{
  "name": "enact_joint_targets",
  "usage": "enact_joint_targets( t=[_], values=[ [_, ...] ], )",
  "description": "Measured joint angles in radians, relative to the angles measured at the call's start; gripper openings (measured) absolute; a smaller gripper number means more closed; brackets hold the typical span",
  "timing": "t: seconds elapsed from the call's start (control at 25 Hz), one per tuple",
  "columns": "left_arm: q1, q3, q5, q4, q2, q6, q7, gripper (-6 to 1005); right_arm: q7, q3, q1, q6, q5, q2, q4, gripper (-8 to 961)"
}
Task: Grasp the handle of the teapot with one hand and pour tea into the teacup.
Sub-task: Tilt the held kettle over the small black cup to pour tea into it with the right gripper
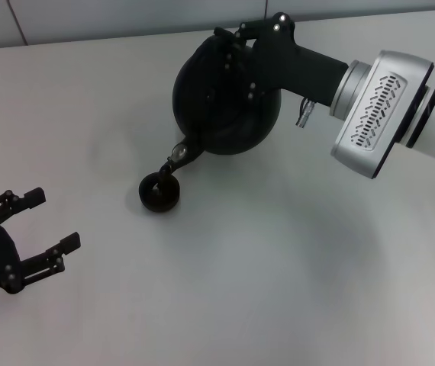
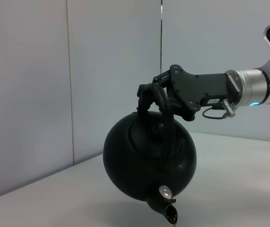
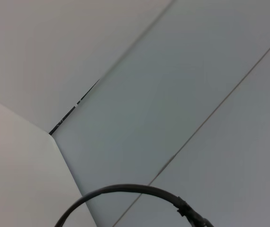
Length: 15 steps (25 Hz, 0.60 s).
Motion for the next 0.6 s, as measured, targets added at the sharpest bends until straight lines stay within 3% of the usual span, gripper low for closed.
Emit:
enact_joint_targets(
  t=[0.6],
  values=[
    [-0.001, 0.0, 0.0, 0.001, -0.001, 0.004, 0.003, 859, 0.329, 0.015, -0.04, -0.059, 0.082, -0.002, -0.002, 82]
  ],
)
